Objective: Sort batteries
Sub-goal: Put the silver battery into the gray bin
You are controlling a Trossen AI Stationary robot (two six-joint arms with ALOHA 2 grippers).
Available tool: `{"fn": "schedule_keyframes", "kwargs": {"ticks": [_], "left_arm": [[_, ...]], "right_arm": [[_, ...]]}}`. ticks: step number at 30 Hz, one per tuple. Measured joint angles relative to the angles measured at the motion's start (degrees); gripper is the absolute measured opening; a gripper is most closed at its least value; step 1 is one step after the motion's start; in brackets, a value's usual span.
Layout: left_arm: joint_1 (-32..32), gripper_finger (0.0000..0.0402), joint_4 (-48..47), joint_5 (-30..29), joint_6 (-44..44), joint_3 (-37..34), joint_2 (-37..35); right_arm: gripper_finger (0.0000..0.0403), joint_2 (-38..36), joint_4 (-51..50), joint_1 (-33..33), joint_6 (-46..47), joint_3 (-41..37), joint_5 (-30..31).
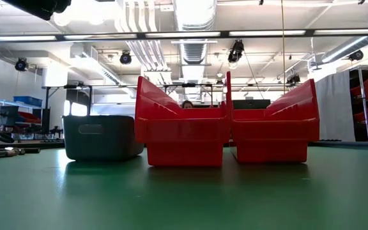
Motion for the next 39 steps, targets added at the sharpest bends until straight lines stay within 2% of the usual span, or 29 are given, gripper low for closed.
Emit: {"fn": "schedule_keyframes", "kwargs": {"ticks": [4,21,23,33,35,39], "left_arm": [[0.0,0.0155,0.3,-3.9,-0.7,0.6,0.8],[0.9,0.0152,-3.2,-0.4,-1.3,3.9,1.8],[0.9,0.014,-3.7,-0.4,-1.3,4.1,1.8],[1.2,0.0017,-4.3,1.6,-1.1,4.7,1.8],[1.3,0.0005,-4.6,2.4,-1.1,4.8,1.8],[1.4,0.0009,-4.7,2.4,-1.3,4.8,1.8]], "right_arm": [[0.0027,0.0,4.1,0.4,-4.1,0.0,-2.3],[0.0027,0.0,8.2,0.5,-8.2,0.0,-2.7],[0.0027,0.0,8.2,0.5,-8.2,0.0,-2.7],[0.0027,-0.1,8.2,0.5,-8.4,0.0,-2.6],[0.0027,-0.1,8.2,0.6,-8.4,0.0,-2.4],[0.0027,-0.2,8.2,0.6,-8.3,0.0,-2.5]]}}
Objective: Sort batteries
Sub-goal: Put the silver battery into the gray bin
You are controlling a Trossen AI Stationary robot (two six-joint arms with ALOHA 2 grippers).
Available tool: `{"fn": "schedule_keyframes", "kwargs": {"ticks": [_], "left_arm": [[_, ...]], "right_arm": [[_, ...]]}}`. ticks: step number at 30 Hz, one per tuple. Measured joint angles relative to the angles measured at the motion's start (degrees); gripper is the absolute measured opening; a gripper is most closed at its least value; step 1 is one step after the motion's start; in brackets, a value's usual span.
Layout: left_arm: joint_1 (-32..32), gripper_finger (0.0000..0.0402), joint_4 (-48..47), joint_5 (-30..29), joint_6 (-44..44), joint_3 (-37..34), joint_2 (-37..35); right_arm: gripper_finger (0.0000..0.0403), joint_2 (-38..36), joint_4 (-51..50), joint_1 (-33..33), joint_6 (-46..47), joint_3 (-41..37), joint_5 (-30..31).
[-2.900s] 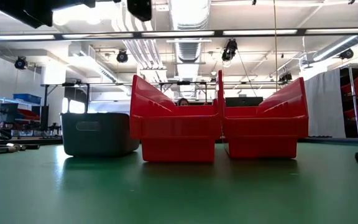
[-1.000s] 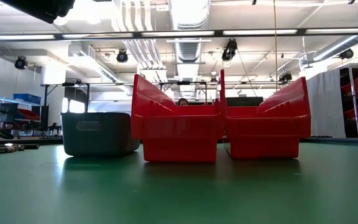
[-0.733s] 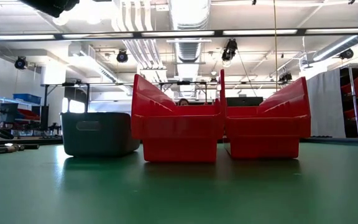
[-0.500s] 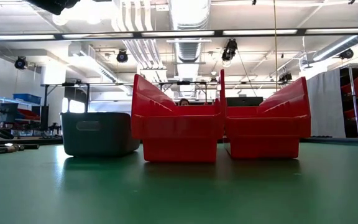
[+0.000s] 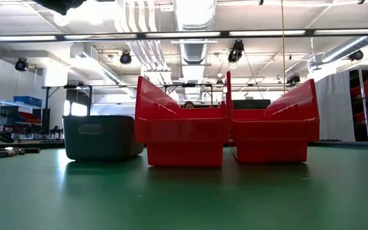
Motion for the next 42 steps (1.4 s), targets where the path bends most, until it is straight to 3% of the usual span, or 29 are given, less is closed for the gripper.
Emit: {"fn": "schedule_keyframes", "kwargs": {"ticks": [15,27,33,42], "left_arm": [[0.3,0.0075,-0.5,2.8,-2.1,1.1,0.0],[0.6,0.0078,-0.3,2.5,-2.4,2.9,-0.1],[0.7,0.0077,-5.2,3.3,-2.6,4.0,-0.1],[0.7,0.0081,-0.1,2.8,-2.2,3.8,-0.1]], "right_arm": [[0.0028,0.0,-0.1,0.0,-0.1,0.1,0.0],[0.0028,0.1,-0.5,-0.2,-0.5,-0.1,-0.3],[0.0028,0.2,-0.2,-0.1,-0.6,0.0,-0.3],[0.0028,0.1,0.2,1.1,-4.1,2.2,0.1]]}}
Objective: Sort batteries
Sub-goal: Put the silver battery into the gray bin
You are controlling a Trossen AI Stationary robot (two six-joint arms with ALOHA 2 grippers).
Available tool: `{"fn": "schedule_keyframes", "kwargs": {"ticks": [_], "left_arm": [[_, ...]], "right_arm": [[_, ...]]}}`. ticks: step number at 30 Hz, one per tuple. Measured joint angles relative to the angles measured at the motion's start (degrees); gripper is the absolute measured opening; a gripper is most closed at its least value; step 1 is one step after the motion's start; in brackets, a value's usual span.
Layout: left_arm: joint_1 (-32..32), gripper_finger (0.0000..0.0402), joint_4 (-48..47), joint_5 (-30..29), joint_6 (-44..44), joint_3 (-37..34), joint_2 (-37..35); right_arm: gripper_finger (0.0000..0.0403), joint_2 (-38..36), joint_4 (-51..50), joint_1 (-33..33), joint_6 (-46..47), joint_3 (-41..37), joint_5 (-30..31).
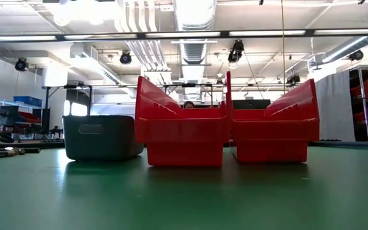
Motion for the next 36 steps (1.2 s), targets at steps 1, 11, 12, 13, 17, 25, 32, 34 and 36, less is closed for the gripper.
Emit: {"fn": "schedule_keyframes", "kwargs": {"ticks": [1,11,12,13,17,25,32,34,36], "left_arm": [[0.0,0.0084,1.1,0.0,0.4,0.0,0.0],[0.1,0.0126,6.5,2.6,1.5,0.0,0.0],[0.2,0.0127,6.5,2.9,1.5,0.0,0.0],[0.2,0.0127,6.6,2.9,1.6,0.0,0.0],[0.2,0.0127,7.1,3.6,1.5,0.1,0.0],[0.3,0.0127,7.4,4.1,2.1,1.4,0.0],[0.4,0.0127,7.0,4.9,3.3,2.8,0.1],[0.5,0.0127,7.1,4.9,4.0,3.1,0.1],[0.5,0.0126,7.1,4.9,4.2,3.5,0.1]], "right_arm": [[0.0028,0.0,-0.1,0.2,-0.4,0.3,0.1],[0.0028,0.0,3.3,0.9,-6.7,1.6,1.2],[0.0028,0.0,4.1,0.9,-7.7,1.6,1.3],[0.0028,0.0,4.7,0.8,-8.6,1.6,1.2],[0.0028,0.0,6.6,0.6,-10.9,1.6,1.3],[0.0028,-0.1,17.9,0.0,-24.2,1.6,1.4],[0.0028,-0.1,23.9,-1.7,-30.2,1.6,1.3],[0.0028,-0.1,25.6,-2.3,-31.7,1.6,1.3],[0.0028,-0.1,26.9,-2.6,-33.0,1.6,1.3]]}}
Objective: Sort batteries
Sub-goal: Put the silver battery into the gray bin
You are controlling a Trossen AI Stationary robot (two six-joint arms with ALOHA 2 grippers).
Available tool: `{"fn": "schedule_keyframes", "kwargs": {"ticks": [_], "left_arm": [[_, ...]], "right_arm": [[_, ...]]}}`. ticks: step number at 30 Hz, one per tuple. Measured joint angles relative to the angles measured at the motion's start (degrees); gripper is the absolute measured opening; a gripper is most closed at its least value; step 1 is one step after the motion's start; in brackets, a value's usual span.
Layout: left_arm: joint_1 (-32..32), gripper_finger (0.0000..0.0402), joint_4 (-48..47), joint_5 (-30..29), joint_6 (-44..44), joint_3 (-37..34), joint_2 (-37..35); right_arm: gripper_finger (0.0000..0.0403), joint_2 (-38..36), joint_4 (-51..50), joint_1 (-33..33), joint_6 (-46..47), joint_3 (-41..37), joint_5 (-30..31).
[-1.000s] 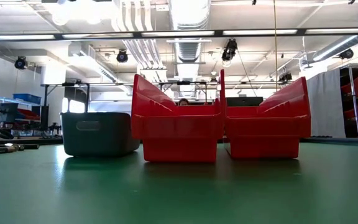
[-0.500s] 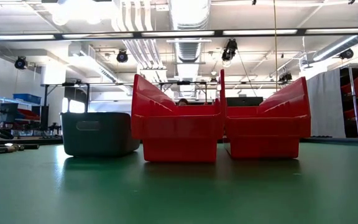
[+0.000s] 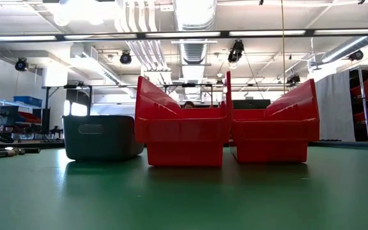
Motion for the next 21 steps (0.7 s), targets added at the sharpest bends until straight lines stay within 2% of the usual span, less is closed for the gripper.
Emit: {"fn": "schedule_keyframes", "kwargs": {"ticks": [10,21], "left_arm": [[0.0,0.008,4.6,0.0,2.9,0.1,0.0],[0.0,0.0075,4.3,0.0,2.6,0.2,0.0]], "right_arm": [[0.0028,0.0,2.2,-0.2,-1.0,0.0,0.1],[0.0028,0.0,4.6,-0.2,-3.2,0.0,0.0]]}}
